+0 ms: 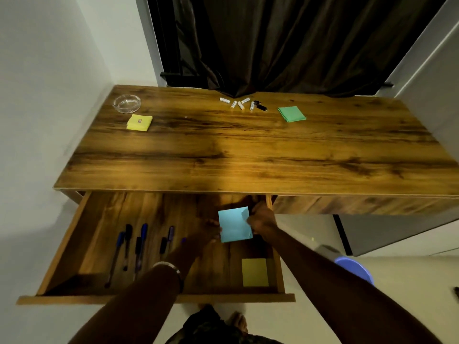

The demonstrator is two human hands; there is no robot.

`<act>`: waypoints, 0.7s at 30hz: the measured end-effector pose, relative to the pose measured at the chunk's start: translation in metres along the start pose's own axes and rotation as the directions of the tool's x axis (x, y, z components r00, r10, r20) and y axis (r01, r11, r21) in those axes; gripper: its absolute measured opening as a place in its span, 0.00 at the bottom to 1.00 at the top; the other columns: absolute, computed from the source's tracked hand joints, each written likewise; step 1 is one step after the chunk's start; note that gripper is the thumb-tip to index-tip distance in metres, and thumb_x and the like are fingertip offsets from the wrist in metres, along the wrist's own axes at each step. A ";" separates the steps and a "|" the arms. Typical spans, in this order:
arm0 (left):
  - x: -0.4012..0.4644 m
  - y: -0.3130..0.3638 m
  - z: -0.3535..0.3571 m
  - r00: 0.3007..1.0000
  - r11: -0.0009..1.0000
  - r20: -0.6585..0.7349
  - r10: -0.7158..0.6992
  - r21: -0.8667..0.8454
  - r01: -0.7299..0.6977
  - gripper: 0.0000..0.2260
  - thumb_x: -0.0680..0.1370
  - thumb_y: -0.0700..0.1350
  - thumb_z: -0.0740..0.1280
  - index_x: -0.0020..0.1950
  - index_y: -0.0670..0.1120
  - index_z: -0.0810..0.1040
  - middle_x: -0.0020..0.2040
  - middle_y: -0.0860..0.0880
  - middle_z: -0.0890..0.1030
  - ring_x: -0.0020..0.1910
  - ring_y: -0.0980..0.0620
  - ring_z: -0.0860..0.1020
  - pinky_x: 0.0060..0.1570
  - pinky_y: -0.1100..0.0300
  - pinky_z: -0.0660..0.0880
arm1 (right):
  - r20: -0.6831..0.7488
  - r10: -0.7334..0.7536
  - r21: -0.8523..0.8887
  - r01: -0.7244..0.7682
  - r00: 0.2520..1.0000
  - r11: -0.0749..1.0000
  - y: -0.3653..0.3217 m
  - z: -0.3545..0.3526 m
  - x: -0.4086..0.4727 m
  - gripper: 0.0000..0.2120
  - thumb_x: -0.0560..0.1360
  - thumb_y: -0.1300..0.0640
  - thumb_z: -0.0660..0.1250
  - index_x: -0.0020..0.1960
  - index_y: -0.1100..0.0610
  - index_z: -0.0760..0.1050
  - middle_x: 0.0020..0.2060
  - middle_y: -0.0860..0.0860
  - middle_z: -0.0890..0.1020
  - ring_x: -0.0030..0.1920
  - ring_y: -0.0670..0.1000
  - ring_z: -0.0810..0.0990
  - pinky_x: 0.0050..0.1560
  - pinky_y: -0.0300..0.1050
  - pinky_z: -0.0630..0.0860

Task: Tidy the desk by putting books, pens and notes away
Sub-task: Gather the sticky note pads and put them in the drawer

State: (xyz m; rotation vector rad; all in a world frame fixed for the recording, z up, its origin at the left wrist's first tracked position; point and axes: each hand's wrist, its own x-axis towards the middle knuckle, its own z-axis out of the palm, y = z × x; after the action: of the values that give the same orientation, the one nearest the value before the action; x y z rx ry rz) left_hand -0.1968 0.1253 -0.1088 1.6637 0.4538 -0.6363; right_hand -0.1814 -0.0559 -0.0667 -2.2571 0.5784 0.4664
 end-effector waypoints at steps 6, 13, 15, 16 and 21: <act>-0.005 -0.030 0.033 0.999 0.996 -0.033 -0.030 0.082 0.032 0.02 0.80 0.37 0.61 0.49 0.43 0.72 0.40 0.49 0.74 0.37 0.55 0.75 0.32 0.65 0.72 | 0.116 0.030 -0.210 -0.004 0.993 0.978 0.021 0.017 -0.010 0.18 0.79 0.56 0.62 0.65 0.63 0.71 0.61 0.59 0.77 0.61 0.58 0.77 0.55 0.46 0.75; -0.003 -0.051 0.046 1.000 0.990 0.014 0.018 0.136 -0.020 0.09 0.79 0.36 0.62 0.57 0.35 0.76 0.54 0.41 0.78 0.47 0.48 0.79 0.41 0.58 0.80 | 0.292 0.030 -0.176 0.023 0.956 0.984 0.043 0.022 -0.019 0.24 0.79 0.61 0.61 0.73 0.61 0.61 0.69 0.59 0.68 0.65 0.57 0.71 0.53 0.43 0.73; -0.009 -0.050 0.047 0.998 0.991 0.038 0.042 0.125 -0.047 0.10 0.80 0.36 0.61 0.57 0.34 0.76 0.51 0.41 0.78 0.43 0.52 0.78 0.36 0.65 0.78 | 0.319 0.020 -0.161 0.034 0.948 0.986 0.047 0.024 -0.016 0.28 0.79 0.62 0.61 0.76 0.59 0.56 0.72 0.58 0.64 0.68 0.58 0.70 0.55 0.43 0.73; -0.009 -0.051 0.047 0.997 0.992 0.044 0.058 0.107 -0.062 0.10 0.80 0.37 0.60 0.58 0.34 0.76 0.51 0.41 0.78 0.42 0.53 0.78 0.36 0.65 0.77 | 0.326 0.014 -0.149 0.037 0.945 0.988 0.047 0.025 -0.016 0.30 0.79 0.62 0.61 0.77 0.58 0.54 0.73 0.58 0.63 0.68 0.58 0.69 0.55 0.43 0.73; -0.007 -0.047 0.050 0.998 0.998 0.047 0.046 0.039 -0.048 0.12 0.81 0.37 0.60 0.61 0.33 0.74 0.57 0.37 0.78 0.51 0.42 0.79 0.50 0.50 0.80 | 0.350 0.010 -0.175 0.055 0.937 0.983 0.046 0.021 -0.021 0.29 0.80 0.63 0.59 0.78 0.58 0.52 0.74 0.59 0.61 0.71 0.59 0.66 0.63 0.44 0.70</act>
State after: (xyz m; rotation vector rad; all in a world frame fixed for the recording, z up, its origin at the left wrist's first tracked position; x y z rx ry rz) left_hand -0.2391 0.0851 -0.1465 1.6893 0.3704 -0.6512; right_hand -0.2264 -0.0630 -0.0966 -2.2719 0.3356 0.9195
